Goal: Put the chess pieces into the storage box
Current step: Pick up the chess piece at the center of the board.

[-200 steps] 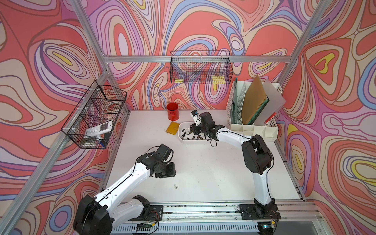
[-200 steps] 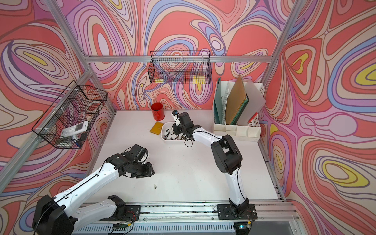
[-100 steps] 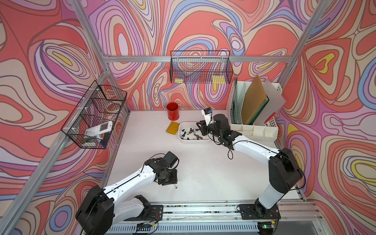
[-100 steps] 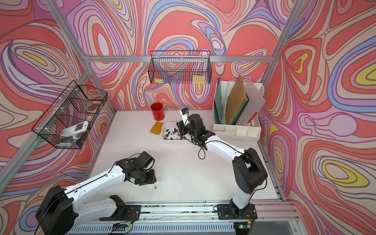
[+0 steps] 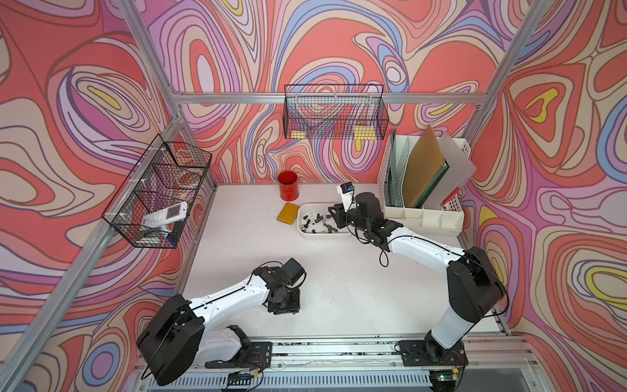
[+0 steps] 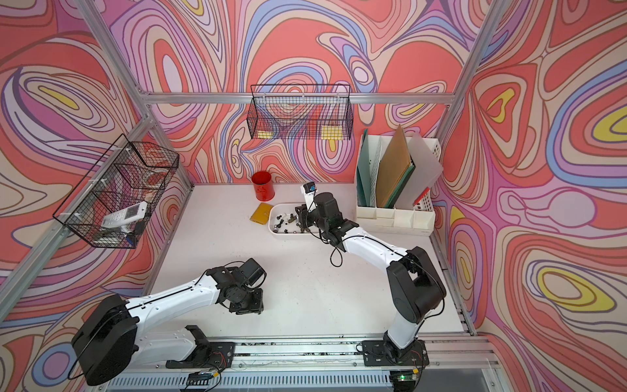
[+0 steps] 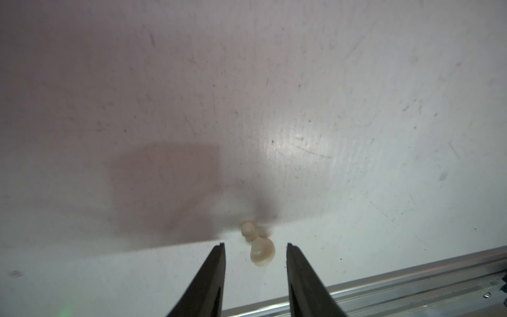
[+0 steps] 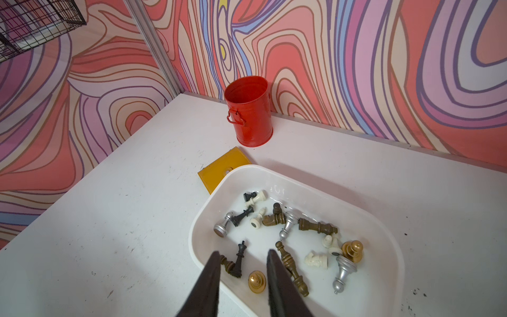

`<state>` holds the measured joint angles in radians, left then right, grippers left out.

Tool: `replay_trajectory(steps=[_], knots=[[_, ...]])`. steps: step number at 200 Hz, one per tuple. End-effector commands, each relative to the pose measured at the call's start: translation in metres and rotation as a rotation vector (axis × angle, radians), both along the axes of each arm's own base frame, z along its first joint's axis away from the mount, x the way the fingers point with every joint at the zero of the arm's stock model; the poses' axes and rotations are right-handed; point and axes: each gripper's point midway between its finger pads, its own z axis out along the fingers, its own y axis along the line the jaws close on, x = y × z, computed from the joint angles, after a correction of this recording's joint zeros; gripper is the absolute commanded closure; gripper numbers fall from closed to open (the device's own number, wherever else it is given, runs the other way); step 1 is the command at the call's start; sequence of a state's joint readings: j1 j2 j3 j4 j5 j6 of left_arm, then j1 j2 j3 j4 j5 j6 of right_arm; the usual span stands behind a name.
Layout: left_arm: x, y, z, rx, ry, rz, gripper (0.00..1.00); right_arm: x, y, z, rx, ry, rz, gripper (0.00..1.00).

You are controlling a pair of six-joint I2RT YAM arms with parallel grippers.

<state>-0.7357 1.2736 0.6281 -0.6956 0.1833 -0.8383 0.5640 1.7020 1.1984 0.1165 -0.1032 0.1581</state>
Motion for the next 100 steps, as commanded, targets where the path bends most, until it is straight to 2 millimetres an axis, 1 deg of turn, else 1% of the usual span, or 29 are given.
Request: replay_trajectory(steps=[1,16,47,71,100], knots=[[-0.005,0.0,-0.007,0.017,0.027,-0.024,0.59,-0.001,-0.001,0.013,0.014,-0.021,-0.004,0.69],[-0.006,0.003,-0.01,0.042,0.028,-0.033,0.59,-0.001,0.0,0.009,-0.004,-0.002,0.001,0.69],[-0.008,0.005,-0.017,0.067,0.037,-0.051,0.6,-0.001,0.0,0.007,0.004,-0.003,-0.002,0.69],[-0.008,0.005,-0.02,0.084,0.038,-0.06,0.64,-0.002,-0.001,0.007,0.004,0.001,-0.004,0.69],[-0.013,0.008,-0.025,0.108,0.054,-0.075,0.69,-0.002,-0.002,0.005,0.001,0.004,-0.006,0.69]])
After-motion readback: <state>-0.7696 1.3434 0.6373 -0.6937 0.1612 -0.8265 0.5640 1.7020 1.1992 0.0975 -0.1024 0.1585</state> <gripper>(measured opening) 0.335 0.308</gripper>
